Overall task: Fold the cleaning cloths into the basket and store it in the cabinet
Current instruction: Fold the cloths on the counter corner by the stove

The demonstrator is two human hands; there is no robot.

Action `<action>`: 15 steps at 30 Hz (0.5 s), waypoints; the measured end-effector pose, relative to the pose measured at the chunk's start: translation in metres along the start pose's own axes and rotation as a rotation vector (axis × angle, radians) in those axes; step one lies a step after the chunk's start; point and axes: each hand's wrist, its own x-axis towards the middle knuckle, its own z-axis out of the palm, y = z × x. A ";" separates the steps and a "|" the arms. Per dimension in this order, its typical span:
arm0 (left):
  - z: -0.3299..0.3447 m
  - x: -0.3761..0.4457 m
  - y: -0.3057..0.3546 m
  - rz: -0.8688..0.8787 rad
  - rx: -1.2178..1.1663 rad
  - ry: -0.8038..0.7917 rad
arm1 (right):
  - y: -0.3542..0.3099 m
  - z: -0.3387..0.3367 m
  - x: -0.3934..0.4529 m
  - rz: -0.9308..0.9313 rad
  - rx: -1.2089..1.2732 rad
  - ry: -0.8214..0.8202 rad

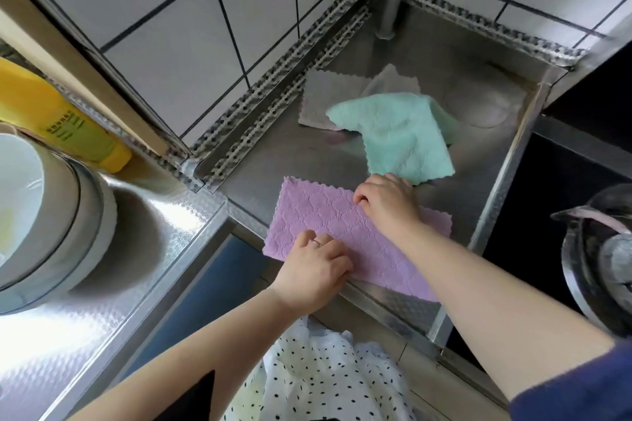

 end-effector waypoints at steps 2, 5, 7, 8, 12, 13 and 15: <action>-0.007 -0.004 -0.008 -0.029 0.021 -0.010 | 0.000 -0.002 0.002 -0.006 -0.029 -0.032; -0.020 -0.013 -0.029 -0.112 0.082 -0.010 | 0.003 -0.006 0.000 0.011 -0.053 -0.066; -0.029 -0.018 -0.047 -0.184 0.117 -0.015 | 0.005 -0.008 -0.003 0.018 -0.057 -0.078; -0.033 -0.019 -0.055 -0.205 0.128 -0.015 | 0.005 -0.010 -0.005 0.018 -0.054 -0.089; -0.043 -0.017 -0.080 -0.230 0.153 -0.013 | 0.003 -0.014 -0.016 0.016 -0.054 -0.117; -0.045 -0.015 -0.083 -0.233 0.153 -0.012 | 0.002 -0.015 -0.020 0.018 -0.060 -0.117; -0.046 -0.015 -0.088 -0.216 0.159 -0.006 | 0.002 -0.016 -0.028 0.027 -0.057 -0.122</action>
